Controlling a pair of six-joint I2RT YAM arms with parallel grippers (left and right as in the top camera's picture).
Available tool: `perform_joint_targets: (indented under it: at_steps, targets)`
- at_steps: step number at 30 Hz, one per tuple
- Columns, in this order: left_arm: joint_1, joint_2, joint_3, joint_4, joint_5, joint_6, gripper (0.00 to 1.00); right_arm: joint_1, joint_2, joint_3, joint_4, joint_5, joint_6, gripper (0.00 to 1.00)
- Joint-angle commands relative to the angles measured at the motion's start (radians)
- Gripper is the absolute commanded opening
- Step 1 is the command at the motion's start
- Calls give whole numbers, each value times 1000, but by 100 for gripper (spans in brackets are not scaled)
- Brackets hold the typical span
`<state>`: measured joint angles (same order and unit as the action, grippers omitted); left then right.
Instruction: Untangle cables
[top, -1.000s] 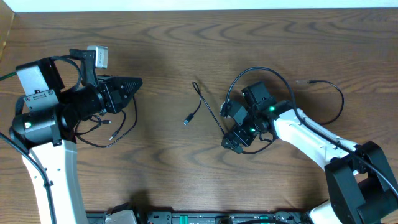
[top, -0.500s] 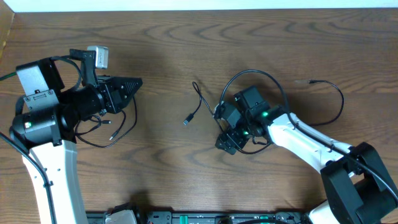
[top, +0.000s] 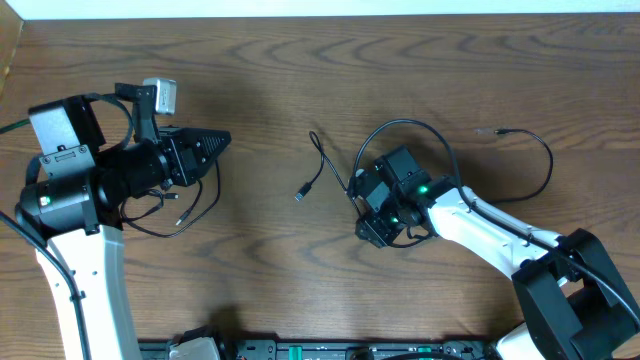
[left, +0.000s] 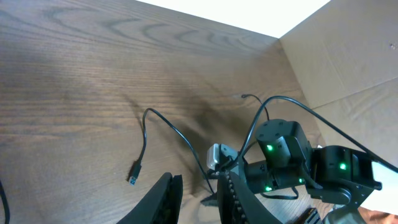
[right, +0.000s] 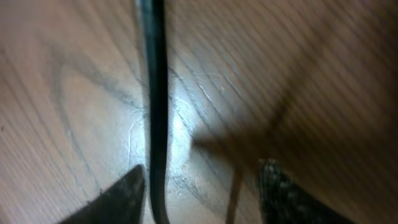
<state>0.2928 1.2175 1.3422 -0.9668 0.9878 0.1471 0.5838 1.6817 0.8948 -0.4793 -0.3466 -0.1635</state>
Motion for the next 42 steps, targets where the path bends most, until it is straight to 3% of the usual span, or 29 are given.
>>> perform_joint_targets:
  at_steps: [1, 4, 5, 6, 13, 17, 28, 34, 42]
  targets:
    - [2, -4, -1, -8, -5, 22, 25, 4, -5, -6, -8, 27, 21, 37]
    - [2, -4, -1, -13, -5, 22, 25, 4, -5, -6, -30, 104, 59, 17]
    - [2, -4, -1, -13, -5, 21, 25, 3, -5, -6, -37, 149, 91, 4]
    - [2, -4, -1, -13, -5, 22, 25, 3, -5, -6, -43, 188, 119, 1]
    - [2, -4, -1, -12, -5, 26, 25, -15, -12, 7, -68, 282, 194, 1]
    - [2, -4, -1, -12, -5, 33, 25, -41, -28, 100, -151, 293, 220, 1]
    - [2, -4, -1, -6, -5, 37, 25, -202, -29, 668, -595, 505, 250, 1]
    - [2, -4, -1, 0, -5, 37, 25, -303, -29, 943, -667, 446, 208, 1]
    - [2, -4, -1, 3, -6, 40, 25, -409, -29, 1123, -666, 318, 106, 1]
